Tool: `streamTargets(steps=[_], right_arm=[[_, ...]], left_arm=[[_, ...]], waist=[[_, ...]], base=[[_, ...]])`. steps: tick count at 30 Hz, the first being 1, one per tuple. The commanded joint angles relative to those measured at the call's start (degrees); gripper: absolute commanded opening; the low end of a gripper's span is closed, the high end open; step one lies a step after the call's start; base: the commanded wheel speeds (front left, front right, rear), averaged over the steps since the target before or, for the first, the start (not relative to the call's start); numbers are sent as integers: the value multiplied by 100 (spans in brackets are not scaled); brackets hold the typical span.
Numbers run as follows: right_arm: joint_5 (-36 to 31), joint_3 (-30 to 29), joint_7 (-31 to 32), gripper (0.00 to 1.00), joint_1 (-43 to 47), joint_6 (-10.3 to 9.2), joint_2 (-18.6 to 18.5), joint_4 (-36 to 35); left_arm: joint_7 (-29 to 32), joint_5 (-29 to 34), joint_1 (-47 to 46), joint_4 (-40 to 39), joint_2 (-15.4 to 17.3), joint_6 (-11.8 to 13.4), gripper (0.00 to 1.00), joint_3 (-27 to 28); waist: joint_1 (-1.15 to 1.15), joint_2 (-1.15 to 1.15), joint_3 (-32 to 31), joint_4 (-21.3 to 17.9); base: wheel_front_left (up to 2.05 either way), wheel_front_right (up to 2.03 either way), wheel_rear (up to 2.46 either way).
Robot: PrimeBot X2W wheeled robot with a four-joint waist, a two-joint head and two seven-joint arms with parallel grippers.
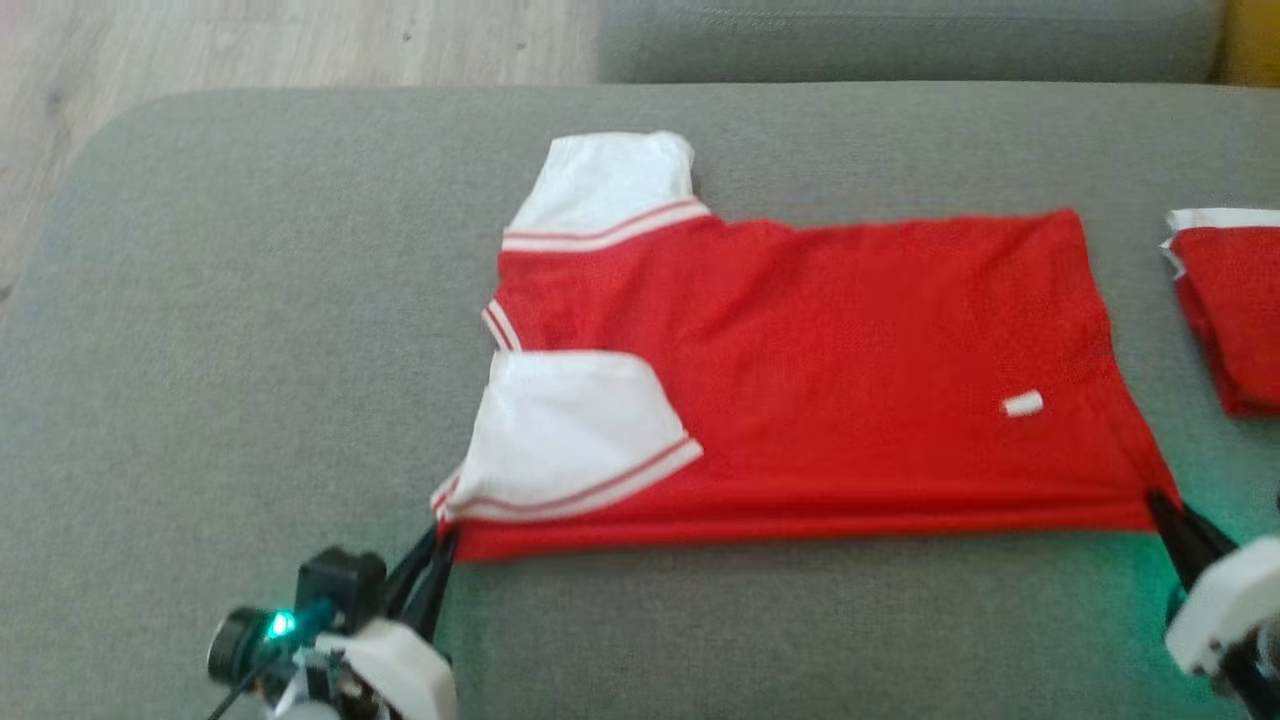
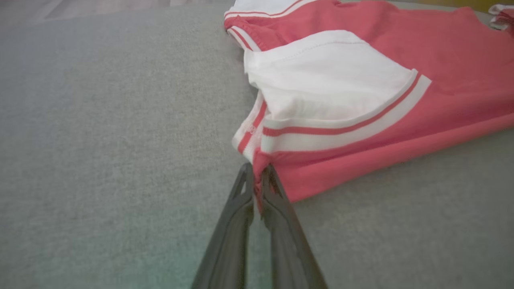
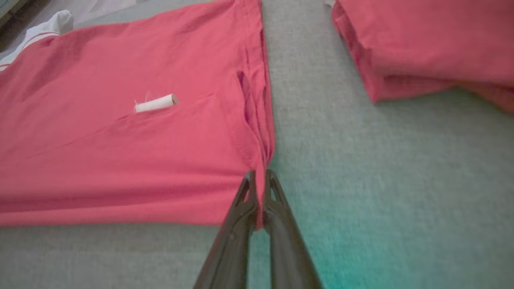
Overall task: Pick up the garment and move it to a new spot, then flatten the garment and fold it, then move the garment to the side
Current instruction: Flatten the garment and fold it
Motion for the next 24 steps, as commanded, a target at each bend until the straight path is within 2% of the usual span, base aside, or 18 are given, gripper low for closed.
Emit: streamTargets(steps=[1,9,10,11,12,13,14,15,16,20,24], right_arm=[[2,-83,28,0,68,-5,-280,-194],[-218,-708,345,0,932,-5,13,-1122],[-261,-768,390,7,971,-5,57,-1183],[-307,-821,433,71,1001,-5,99,-1240],[-363,-878,464,100,1024,-5,141,-1296],[-423,-929,479,100,1033,-5,184,-1357],[-464,-960,509,100,1036,-5,224,-1423],[-488,-981,542,100,1032,-5,260,-1498],[-511,-1004,561,100,1025,-5,289,-1575],[-578,-1071,616,100,973,-5,361,-1904],[-623,-1102,609,100,852,-5,381,-2234]], left_arm=[[10,-28,-111,-176,259,93,0,236],[309,-141,521,-977,497,370,0,220],[337,-150,538,-1020,500,376,0,208],[367,-154,543,-1052,502,378,0,193],[392,-158,534,-1074,503,383,0,187],[412,-157,517,-1091,507,377,0,177],[443,-161,497,-1104,510,367,31,164],[464,-155,467,-1124,518,363,93,159],[480,-157,433,-1156,525,352,100,159],[625,-118,159,-1362,689,285,100,210],[896,-9,-572,-1614,928,118,100,335]], waist=[[1,0,-31,-45],[1,0,21,-93],[1,0,24,-92],[1,0,27,-89],[1,0,31,-87],[1,0,35,-90],[1,0,38,-97],[1,0,42,-114],[1,0,49,-133],[1,0,156,-234],[1,0,404,-334]], base=[[0,0,0],[0,0,0],[0,0,0],[0,0,0],[0,0,0],[0,0,0],[0,0,0],[0,0,0],[0,0,0],[0,0,0],[0,0,0]])
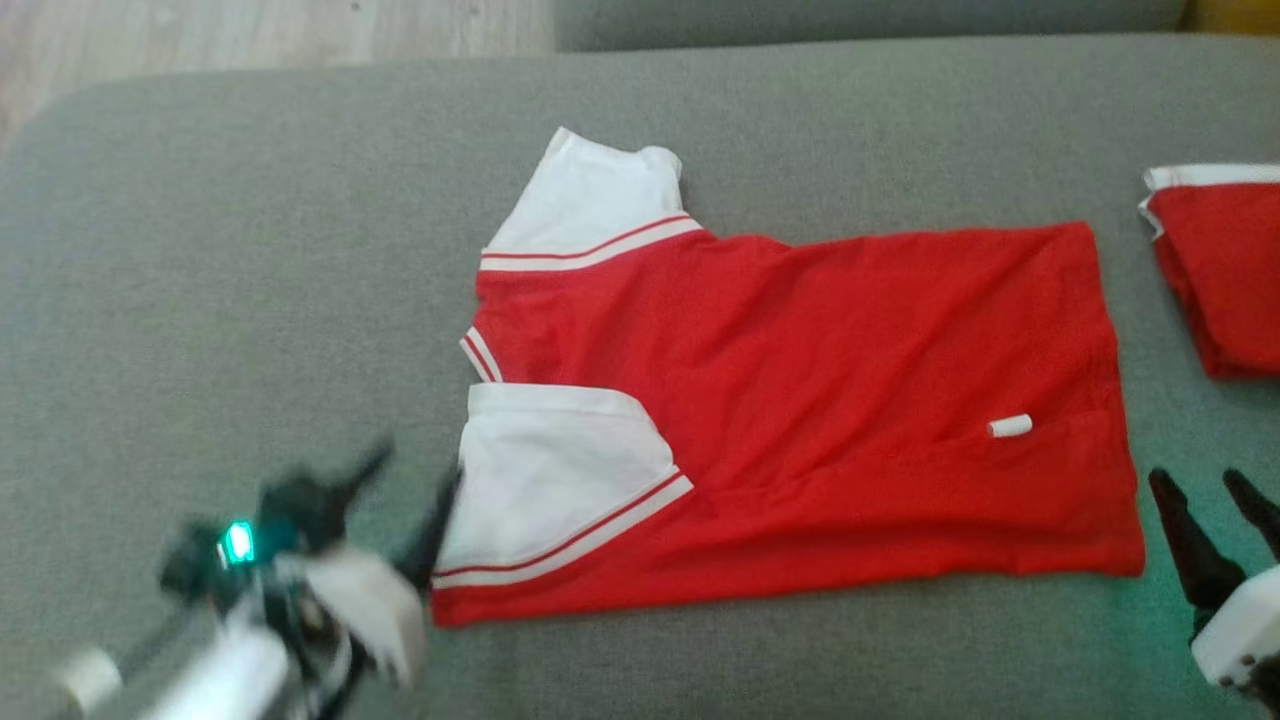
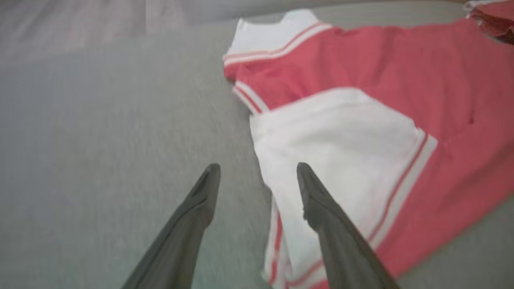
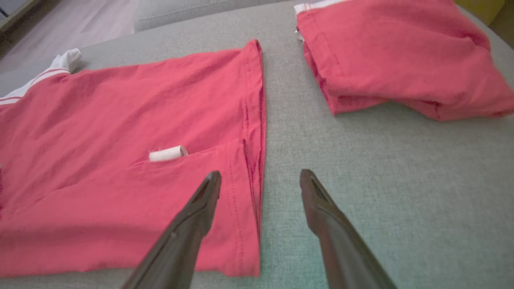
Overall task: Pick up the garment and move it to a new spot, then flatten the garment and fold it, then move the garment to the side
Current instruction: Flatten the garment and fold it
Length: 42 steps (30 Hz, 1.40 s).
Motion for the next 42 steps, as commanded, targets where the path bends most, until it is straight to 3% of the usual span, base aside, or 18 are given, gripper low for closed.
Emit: streamTargets(steps=[1,9,14,22,35,36,37,38,40,41,42], right_arm=[[-60,14,-31,100,-161,-5,-159,-315],[-149,290,-85,100,-637,-5,-109,-643],[-149,515,-107,100,-906,-5,-138,-692],[-86,760,-240,100,-1214,-5,-139,-629],[-80,935,-589,100,-1491,-5,21,-329],[-78,937,-604,100,-1506,-5,21,-304],[-75,938,-613,100,-1520,-5,20,-282],[-73,932,-617,100,-1533,-5,13,-265],[-74,909,-616,100,-1564,-5,-14,-245],[-77,890,-615,100,-1581,-5,-33,-239],[-76,871,-613,100,-1598,-5,-51,-235]], left_arm=[[148,106,-842,-291,265,-108,100,339],[1059,-164,-3217,352,161,-968,100,461],[1683,-453,-4195,1009,30,-1223,100,341],[2514,-811,-5437,2268,44,-1334,100,57],[2651,-603,-6015,3363,231,-1345,100,-376],[2670,-646,-6013,3372,224,-1345,96,-410],[2696,-696,-6011,3384,227,-1345,83,-439],[2734,-748,-6010,3386,233,-1345,63,-474],[2773,-864,-6026,3369,249,-1346,7,-515],[2781,-904,-6036,3368,252,-1346,0,-528],[2787,-926,-6046,3372,255,-1346,0,-549]], waist=[[0,0,221,-97],[0,0,886,-444],[0,0,1212,-746],[0,0,1742,-1291],[0,0,2176,-1639],[0,0,2176,-1641],[0,0,2173,-1641],[0,0,2168,-1638],[0,0,2163,-1621],[0,0,2155,-1604],[0,0,2144,-1582]], base=[[0,0,0],[0,0,0],[0,0,0],[0,0,0],[0,0,0],[0,0,0],[0,0,0],[0,0,0],[0,0,0],[0,0,0],[0,0,0]])
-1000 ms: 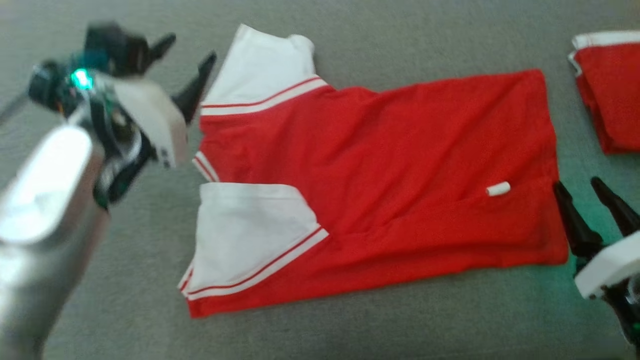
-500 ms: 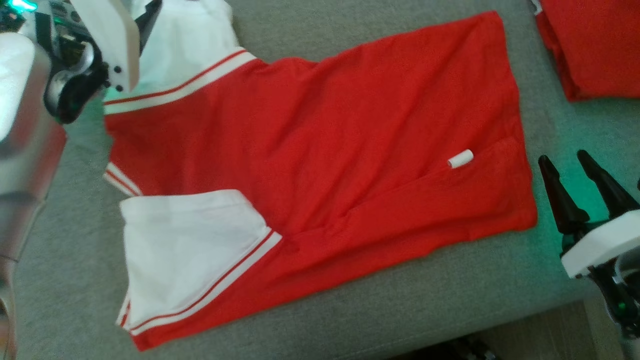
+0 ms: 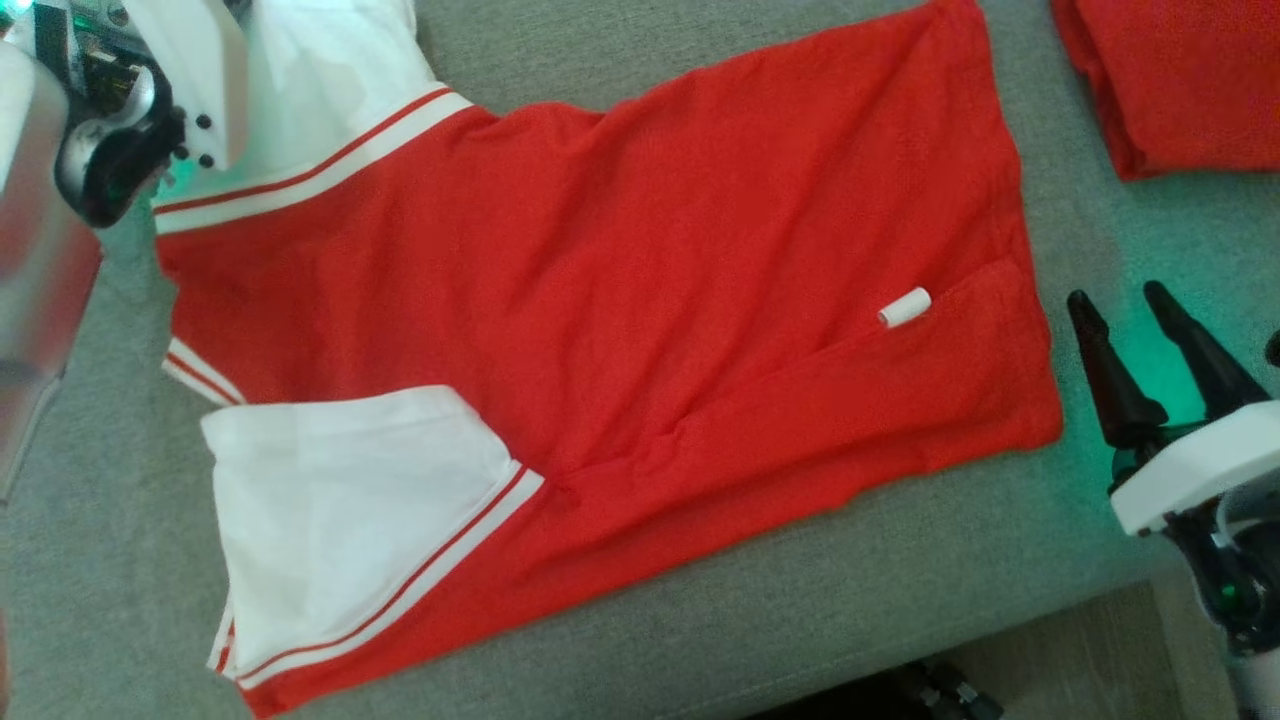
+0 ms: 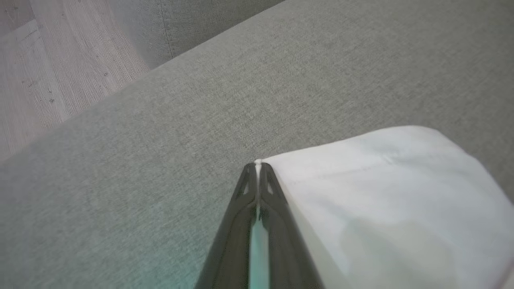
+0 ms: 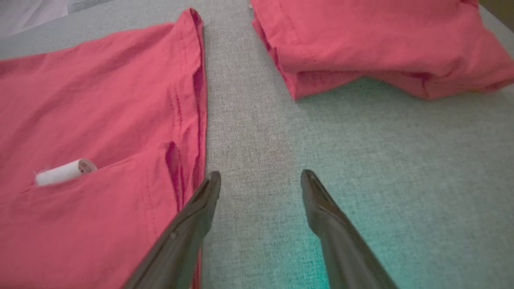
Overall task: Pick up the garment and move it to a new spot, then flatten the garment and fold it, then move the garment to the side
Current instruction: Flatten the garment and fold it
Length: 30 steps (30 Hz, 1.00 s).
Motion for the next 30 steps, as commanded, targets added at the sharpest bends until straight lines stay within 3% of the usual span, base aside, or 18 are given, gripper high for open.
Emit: streamTargets(steps=[1,11,18,30], right_arm=[[15,1,-43,100,-66,-5,-201,-148],[43,313,633,100,-1023,-5,-428,71],[99,719,1319,100,-2438,-5,-530,1245],[25,1276,1205,100,-3741,-5,-351,3085]], left_arm=[[45,0,-147,-41,274,11,0,127],[-1235,103,-172,-152,93,10,0,-67],[-1696,14,-284,-433,7,10,0,-441],[-1976,-197,-501,-501,-22,10,0,-891]], waist=[[0,0,-28,47],[0,0,-473,423],[0,0,-525,773],[0,0,-429,1121]], base=[[0,0,0],[0,0,0],[0,0,0],[0,0,0]])
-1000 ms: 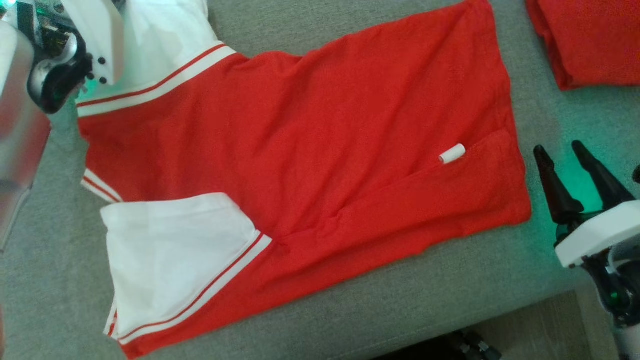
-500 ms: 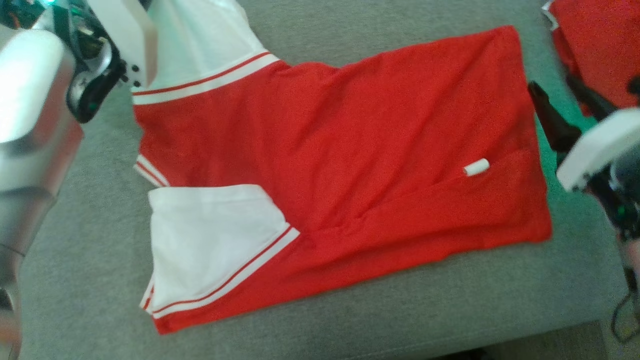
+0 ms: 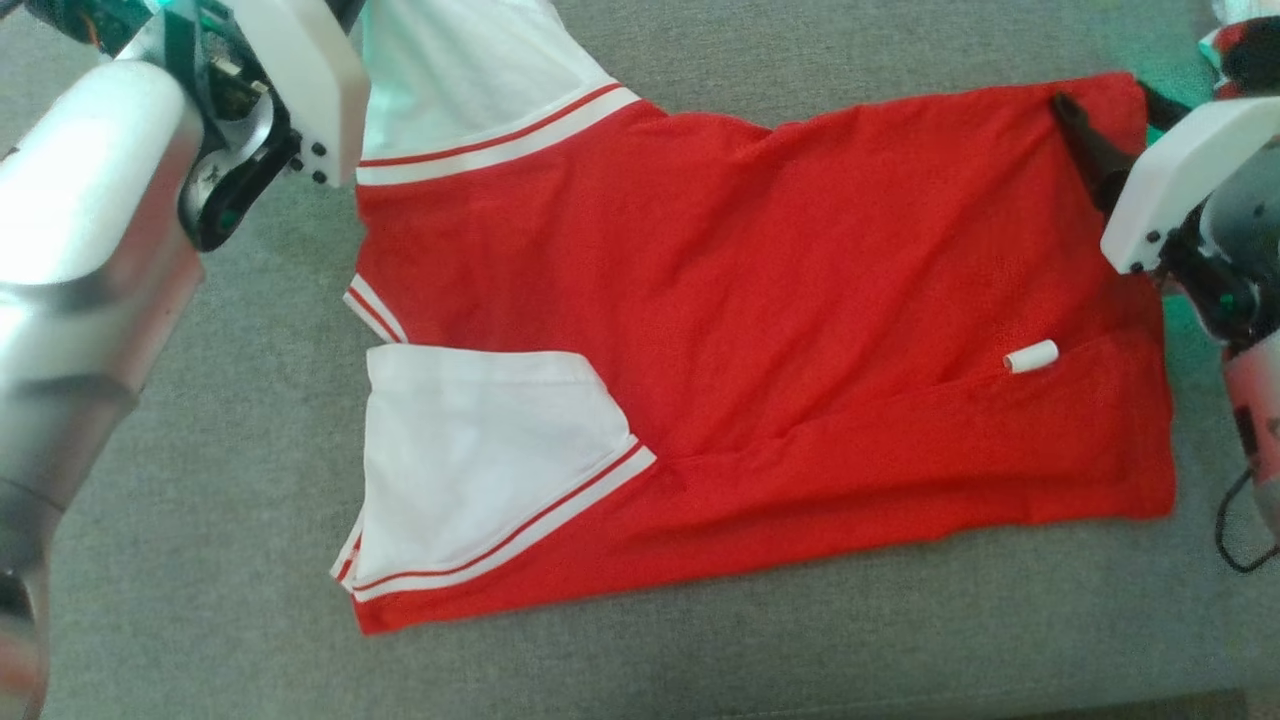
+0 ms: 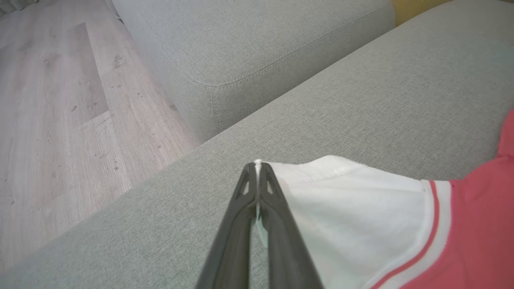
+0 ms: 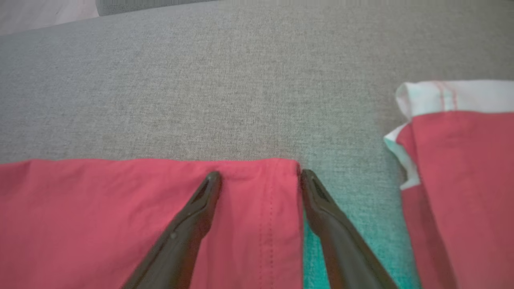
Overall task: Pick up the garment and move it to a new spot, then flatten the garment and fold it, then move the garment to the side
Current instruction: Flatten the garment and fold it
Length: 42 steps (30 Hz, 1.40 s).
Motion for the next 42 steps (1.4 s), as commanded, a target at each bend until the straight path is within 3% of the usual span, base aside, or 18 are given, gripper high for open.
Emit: streamTargets(steps=[1,3,4,5,6,7,13,21,27,36,42], right_arm=[[21,90,-67,100,-125,-5,-45,-42],[66,167,-147,91,-199,-5,-60,82],[85,206,-192,78,-232,-5,-75,134],[109,241,-231,47,-262,-5,-90,184],[134,270,-269,32,-290,-5,-107,232],[157,301,-304,0,-316,-5,-125,277],[300,398,-569,0,-500,-5,-237,475],[464,179,-1073,0,-894,-5,-341,695],[547,172,-1249,0,-844,-5,-483,715],[793,356,-1514,0,145,-5,-836,290],[946,237,-1651,0,1031,-5,-936,-89]], left_arm=[[-63,-52,-364,-84,194,10,0,170],[-103,-89,-375,-53,190,10,0,118],[-124,-107,-380,-34,189,10,0,96],[-145,-124,-385,-13,188,10,0,72],[-172,-131,-397,11,186,10,0,50],[-201,-140,-408,35,181,10,0,28],[-584,-54,-510,219,248,10,0,-92],[-1942,381,-852,531,256,43,0,-61],[-2165,256,-808,696,186,25,0,-106],[-2494,-89,261,310,438,36,0,-291],[-2679,-253,1420,-468,791,448,0,-369]], waist=[[0,0,-6,18],[0,0,-13,35],[0,0,-16,44],[0,0,-19,53],[0,0,-21,63],[0,0,-23,72],[0,0,-49,89],[0,0,-133,112],[0,0,-267,193],[0,0,-697,346],[0,0,-1009,474]], base=[[0,0,0],[0,0,0],[0,0,0],[0,0,0],[0,0,0],[0,0,0],[0,0,0],[0,0,0],[0,0,0],[0,0,0],[0,0,0]])
